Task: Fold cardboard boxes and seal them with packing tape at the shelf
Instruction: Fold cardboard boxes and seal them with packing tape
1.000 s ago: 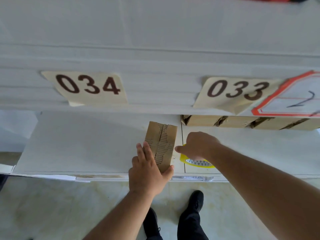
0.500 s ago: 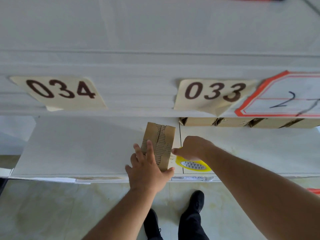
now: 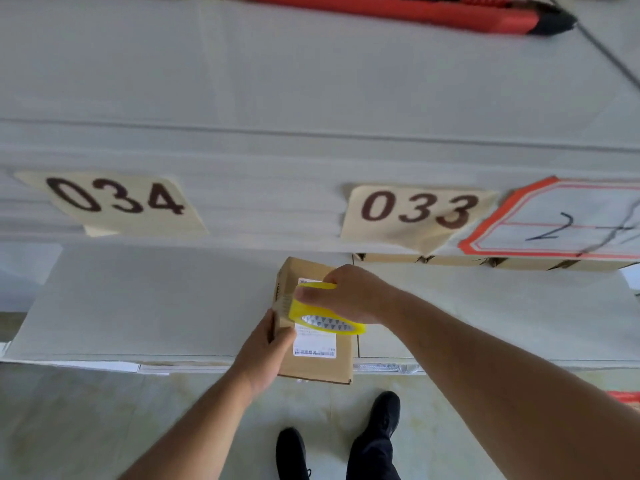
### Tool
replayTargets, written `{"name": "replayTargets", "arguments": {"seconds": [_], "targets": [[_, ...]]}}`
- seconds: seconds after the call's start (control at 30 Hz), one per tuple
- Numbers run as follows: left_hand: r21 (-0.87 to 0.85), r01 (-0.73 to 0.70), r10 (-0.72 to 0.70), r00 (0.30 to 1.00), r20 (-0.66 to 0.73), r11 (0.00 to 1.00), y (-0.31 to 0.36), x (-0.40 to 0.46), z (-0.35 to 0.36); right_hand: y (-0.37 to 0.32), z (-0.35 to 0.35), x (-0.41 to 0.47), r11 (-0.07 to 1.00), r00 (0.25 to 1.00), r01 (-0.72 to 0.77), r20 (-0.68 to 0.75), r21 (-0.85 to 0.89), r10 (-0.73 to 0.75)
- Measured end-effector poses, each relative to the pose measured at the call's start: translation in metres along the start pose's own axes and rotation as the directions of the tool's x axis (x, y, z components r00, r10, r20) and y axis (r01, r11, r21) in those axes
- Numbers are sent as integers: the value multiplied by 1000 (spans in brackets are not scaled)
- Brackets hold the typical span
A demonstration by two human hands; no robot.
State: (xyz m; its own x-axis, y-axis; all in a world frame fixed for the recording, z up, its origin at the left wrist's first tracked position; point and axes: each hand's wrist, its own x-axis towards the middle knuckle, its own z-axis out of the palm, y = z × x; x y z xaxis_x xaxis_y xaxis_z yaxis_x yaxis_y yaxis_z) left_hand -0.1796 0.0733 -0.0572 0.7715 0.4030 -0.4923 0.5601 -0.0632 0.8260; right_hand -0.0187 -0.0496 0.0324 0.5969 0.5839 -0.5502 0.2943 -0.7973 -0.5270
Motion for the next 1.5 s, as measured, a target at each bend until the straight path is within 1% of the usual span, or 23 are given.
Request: {"name": "replayTargets", "arguments": {"seconds": [0.07, 0.1, 0.17, 0.2, 0.27, 0.33, 0.37, 0.5, 0.53, 0.6, 0.67, 0.77, 0.83, 0.9, 1.1, 1.27, 1.5], "targets": [[152, -47, 58, 996, -70, 987, -2, 5, 0, -18, 11, 9, 1000, 999, 15, -28, -10, -15], [192, -62, 87, 989, -124, 979, -1, 6, 3, -25, 16, 13, 999, 999, 25, -35, -23, -25], [273, -29, 91, 971, -219, 962, -6, 8, 9, -35, 24, 17, 998, 999, 39, -33, -48, -41], [316, 5, 73, 969, -236, 949, -12, 8, 11, -38, 27, 18, 997, 999, 40, -23, -63, -42], [373, 48, 29, 980, -199, 926, -29, 11, 12, -40, 32, 20, 993, 999, 41, -19, -115, -44], [362, 45, 16, 986, -164, 931, -41, 15, 10, -41, 33, 22, 988, 998, 35, -40, -150, -41], [354, 23, 35, 987, -155, 935, -43, 17, 10, -42, 32, 23, 987, 998, 34, -47, -158, -42], [335, -42, 80, 992, -100, 941, -45, 20, 6, -40, 27, 20, 984, 998, 62, -12, -165, -65], [321, -43, 71, 995, -75, 946, -45, 20, 5, -36, 25, 18, 977, 997, 67, -11, -202, -71], [278, -35, 48, 998, -41, 960, -46, 22, 1, -22, 16, 16, 935, 997, 66, -16, -348, -76], [241, -40, 44, 999, -14, 970, -46, 24, 0, -2, 1, 13, 908, 1000, 6, -5, -418, -9], [238, -14, 18, 1000, -17, 971, -47, 24, 1, 25, -15, 5, 865, 993, -105, -10, -490, 115], [256, 18, -13, 1000, -20, 967, -44, 24, 2, 38, -12, 2, 839, 988, -146, -43, -524, 145], [266, 24, -20, 1000, -15, 964, -41, 23, 3, 46, -3, 4, 821, 987, -157, -66, -548, 145], [269, 25, -24, 1000, -6, 963, -37, 21, 2, 54, 6, 9, 807, 981, -190, -85, -559, 173], [272, 26, -26, 1000, -2, 962, -36, 20, 2, 60, 14, 15, 799, 976, -212, -71, -563, 208], [273, 27, -28, 1000, 0, 962, -37, 19, 1, 68, 13, 17, 858, 970, -213, 7, -468, 245]]}}
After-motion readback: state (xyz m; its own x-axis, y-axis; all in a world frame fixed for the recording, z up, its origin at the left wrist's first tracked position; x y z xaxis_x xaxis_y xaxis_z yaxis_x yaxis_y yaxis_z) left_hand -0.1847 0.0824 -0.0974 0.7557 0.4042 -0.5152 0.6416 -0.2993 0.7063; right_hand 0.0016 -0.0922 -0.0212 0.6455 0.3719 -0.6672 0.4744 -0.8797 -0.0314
